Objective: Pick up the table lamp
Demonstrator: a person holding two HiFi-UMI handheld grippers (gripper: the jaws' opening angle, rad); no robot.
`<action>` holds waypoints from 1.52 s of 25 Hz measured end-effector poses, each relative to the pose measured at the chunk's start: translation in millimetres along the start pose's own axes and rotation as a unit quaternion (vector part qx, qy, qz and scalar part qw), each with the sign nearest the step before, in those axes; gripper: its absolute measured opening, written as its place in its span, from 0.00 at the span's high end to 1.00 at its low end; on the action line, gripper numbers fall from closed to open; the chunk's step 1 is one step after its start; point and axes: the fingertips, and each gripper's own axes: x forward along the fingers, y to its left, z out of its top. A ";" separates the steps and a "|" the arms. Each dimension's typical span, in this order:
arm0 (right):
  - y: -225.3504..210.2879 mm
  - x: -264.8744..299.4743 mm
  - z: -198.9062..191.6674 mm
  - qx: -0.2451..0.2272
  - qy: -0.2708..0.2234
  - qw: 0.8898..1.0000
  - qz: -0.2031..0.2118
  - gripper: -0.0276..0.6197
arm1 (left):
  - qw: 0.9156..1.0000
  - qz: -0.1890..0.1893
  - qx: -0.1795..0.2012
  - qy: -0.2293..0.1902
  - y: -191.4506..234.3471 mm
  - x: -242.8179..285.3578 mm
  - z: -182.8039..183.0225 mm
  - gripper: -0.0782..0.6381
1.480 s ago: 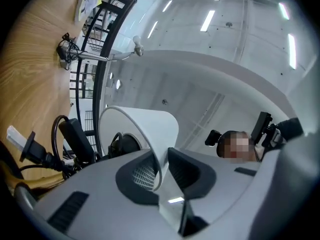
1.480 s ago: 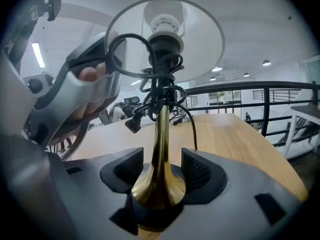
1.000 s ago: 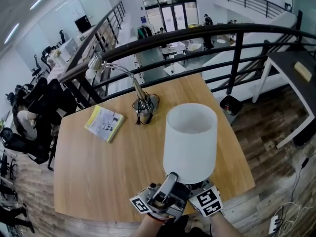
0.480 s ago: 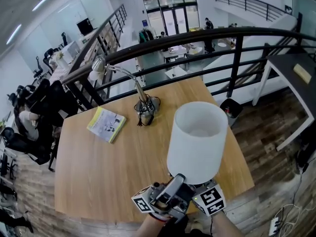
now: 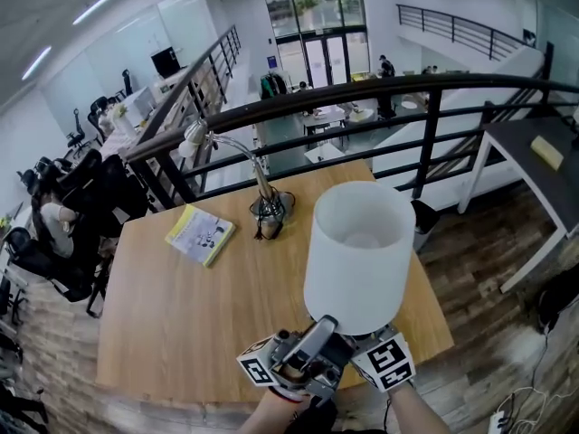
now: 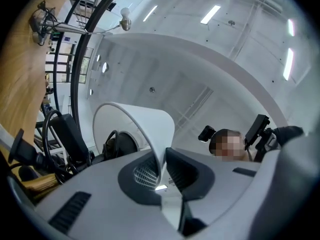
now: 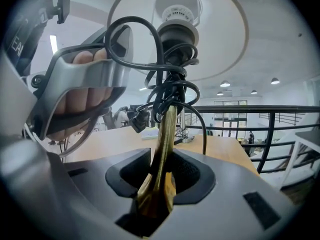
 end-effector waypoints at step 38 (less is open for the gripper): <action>-18.5 -35.9 130.4 -0.103 -0.068 0.992 0.005 0.75 | 0.991 -0.102 0.083 0.024 -80.8 94.7 16.1 0.84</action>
